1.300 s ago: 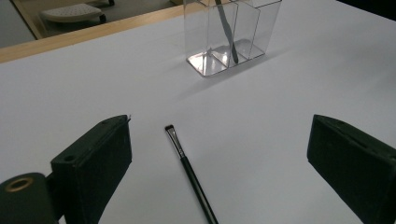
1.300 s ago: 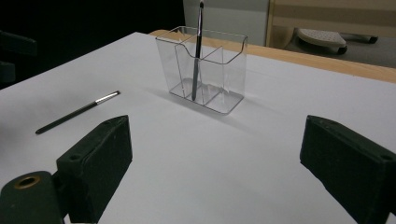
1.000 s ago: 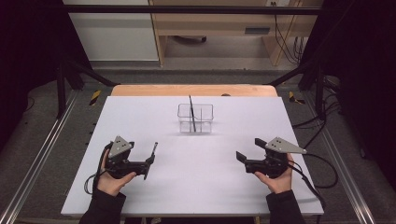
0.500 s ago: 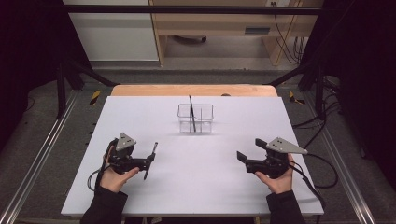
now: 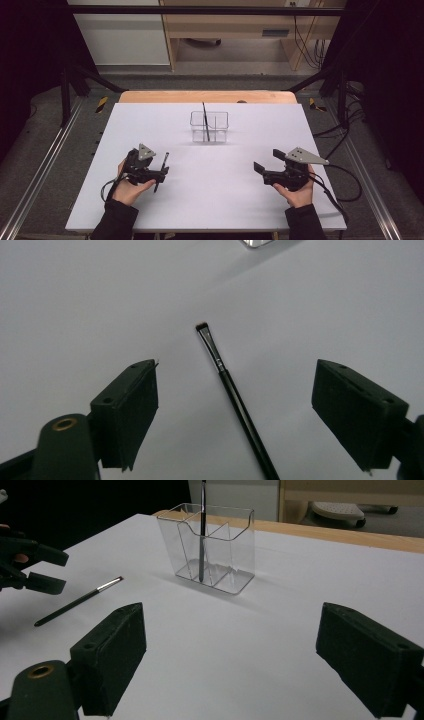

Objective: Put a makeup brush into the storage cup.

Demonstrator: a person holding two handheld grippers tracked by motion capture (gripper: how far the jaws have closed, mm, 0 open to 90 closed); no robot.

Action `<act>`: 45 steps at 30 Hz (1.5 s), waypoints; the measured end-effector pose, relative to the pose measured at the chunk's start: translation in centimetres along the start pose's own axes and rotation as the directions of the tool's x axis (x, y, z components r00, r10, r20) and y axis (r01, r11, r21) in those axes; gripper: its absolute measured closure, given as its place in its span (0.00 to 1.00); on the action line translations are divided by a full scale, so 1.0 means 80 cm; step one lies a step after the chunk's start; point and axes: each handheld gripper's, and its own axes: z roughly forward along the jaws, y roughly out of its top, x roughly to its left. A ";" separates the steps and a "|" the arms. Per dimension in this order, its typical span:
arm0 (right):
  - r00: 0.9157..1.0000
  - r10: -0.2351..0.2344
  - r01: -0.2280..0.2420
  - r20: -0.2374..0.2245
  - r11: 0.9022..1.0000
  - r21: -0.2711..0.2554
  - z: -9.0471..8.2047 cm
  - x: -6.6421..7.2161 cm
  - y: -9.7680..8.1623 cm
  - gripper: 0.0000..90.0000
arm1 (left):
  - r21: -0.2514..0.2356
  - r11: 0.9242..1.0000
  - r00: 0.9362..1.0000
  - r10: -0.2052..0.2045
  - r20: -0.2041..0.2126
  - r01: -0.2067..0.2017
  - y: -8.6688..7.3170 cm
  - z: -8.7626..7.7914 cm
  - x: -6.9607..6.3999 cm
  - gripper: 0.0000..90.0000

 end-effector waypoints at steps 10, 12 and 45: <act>1.000 0.010 -0.010 -0.006 1.000 -0.013 -0.004 -0.001 0.002 0.15 | 0.071 0.997 1.000 -0.020 -0.002 0.020 -0.008 0.015 0.001 0.35; 1.000 0.011 -0.011 -0.006 1.000 -0.014 -0.004 -0.001 0.002 0.15 | 0.085 0.996 1.000 -0.021 -0.001 0.021 -0.009 0.018 0.001 0.37; 1.000 0.011 -0.011 -0.014 1.000 -0.002 -0.002 0.002 0.002 0.15 | 0.176 0.983 0.997 -0.060 0.055 0.050 -0.013 0.026 -0.001 0.79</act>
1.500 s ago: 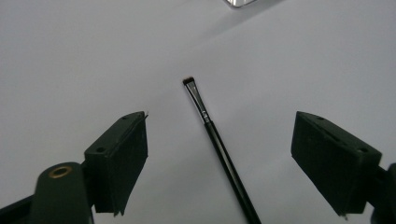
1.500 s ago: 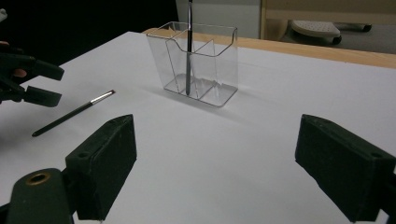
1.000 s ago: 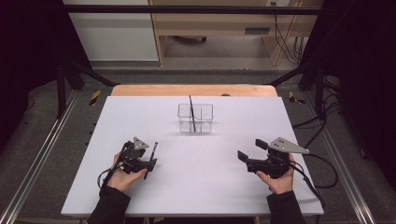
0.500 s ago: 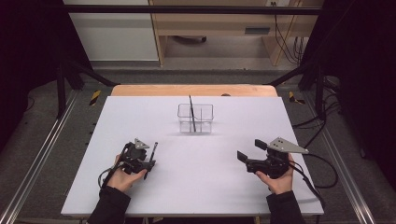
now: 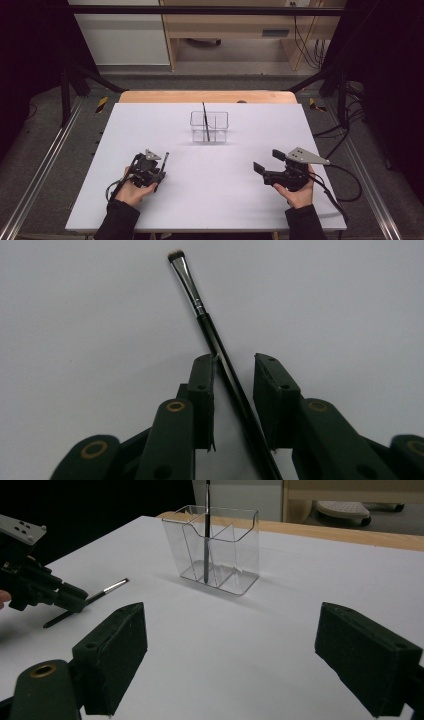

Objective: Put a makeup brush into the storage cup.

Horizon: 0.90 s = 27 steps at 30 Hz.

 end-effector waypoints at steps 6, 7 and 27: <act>1.000 0.001 -0.001 0.000 1.000 0.001 0.000 0.000 0.000 0.15 | 0.007 1.000 1.000 -0.010 -0.001 0.010 0.000 0.000 0.000 0.86; 1.000 0.000 0.000 0.001 1.000 0.001 0.000 0.000 0.000 0.15 | 0.008 1.000 1.000 -0.010 0.000 0.010 0.000 0.000 0.001 0.86; 1.000 0.002 -0.002 -0.004 1.000 0.012 0.002 0.001 -0.001 0.16 | 0.034 0.999 0.999 0.037 0.014 -0.038 0.001 -0.003 0.003 0.92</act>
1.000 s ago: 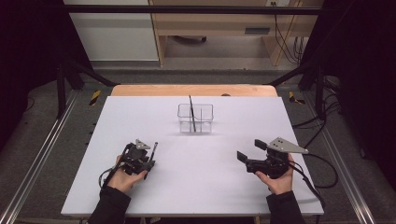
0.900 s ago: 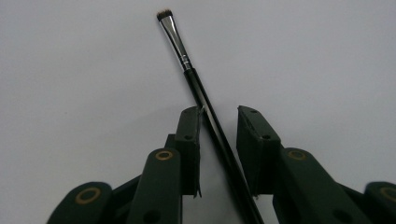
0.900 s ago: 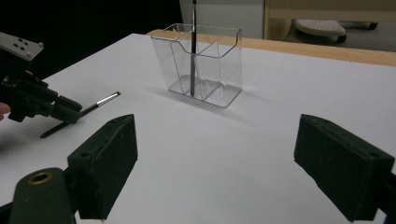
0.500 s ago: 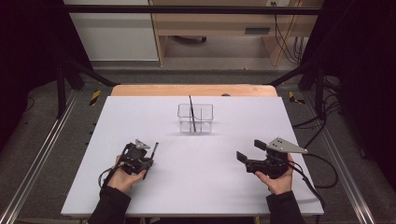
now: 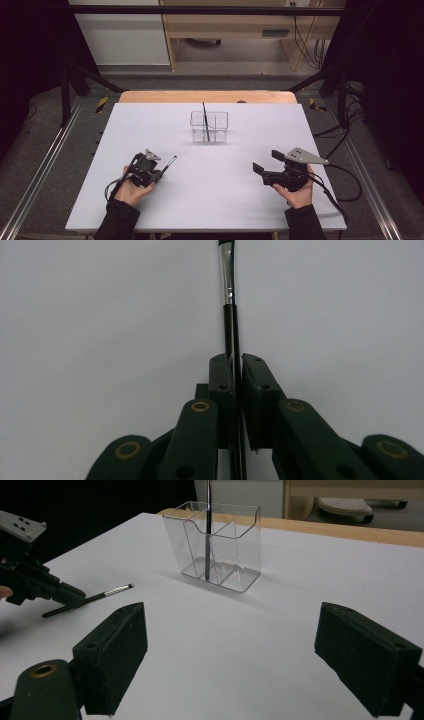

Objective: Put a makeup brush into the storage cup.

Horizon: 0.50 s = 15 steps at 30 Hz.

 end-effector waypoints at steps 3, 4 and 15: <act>1.000 -0.001 0.001 0.000 1.000 -0.002 0.000 0.000 0.000 0.16 | -0.003 1.000 1.000 0.005 0.002 -0.005 0.000 0.000 0.000 0.91; 1.000 -0.002 0.002 -0.001 1.000 -0.001 0.000 0.000 0.000 0.16 | -0.003 1.000 1.000 0.007 -0.001 -0.007 0.000 0.000 0.000 0.89; 1.000 0.000 0.000 0.000 1.000 0.001 0.000 0.000 0.000 0.16 | -0.055 0.998 0.999 0.034 0.013 -0.033 0.003 -0.016 0.002 0.60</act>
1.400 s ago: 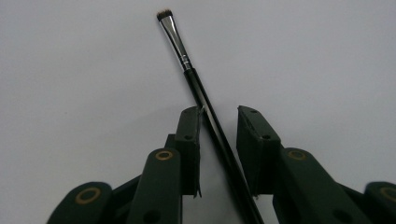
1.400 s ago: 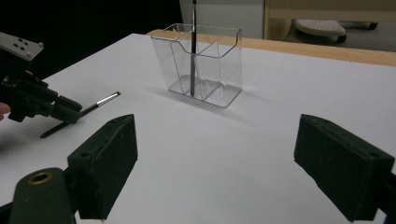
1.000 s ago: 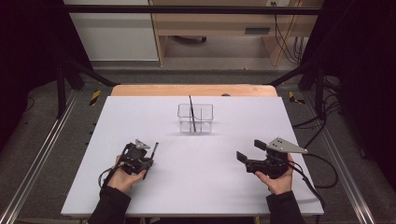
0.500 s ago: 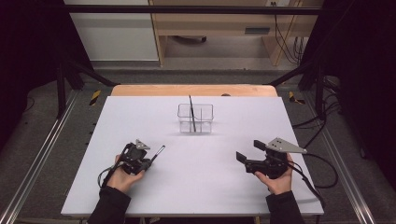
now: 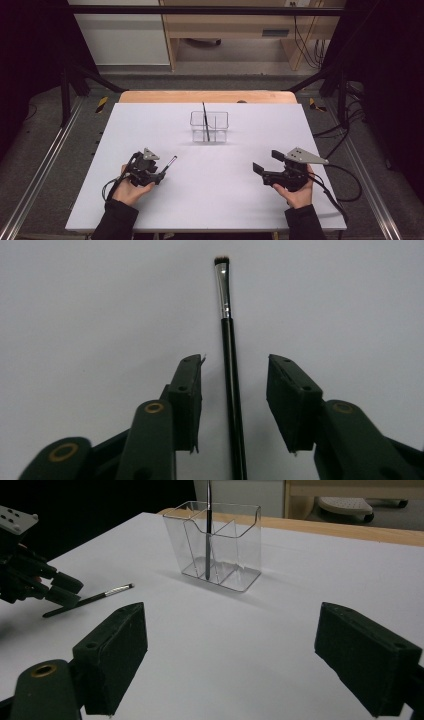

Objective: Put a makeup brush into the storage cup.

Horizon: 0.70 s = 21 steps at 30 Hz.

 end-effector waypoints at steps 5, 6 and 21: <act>1.000 -0.001 0.001 0.001 1.000 0.000 0.000 0.000 0.000 0.16 | -0.021 0.999 1.000 0.025 0.014 -0.025 0.005 -0.011 -0.001 0.45; 1.000 -0.001 0.001 0.001 1.000 0.000 0.000 0.000 0.000 0.16 | -0.022 0.999 0.999 0.030 0.013 -0.030 0.006 -0.012 -0.001 0.41; 1.000 -0.008 0.008 0.013 1.000 0.000 -0.001 -0.001 0.000 0.15 | -0.013 0.998 0.998 0.060 0.034 -0.060 0.030 -0.028 0.007 0.23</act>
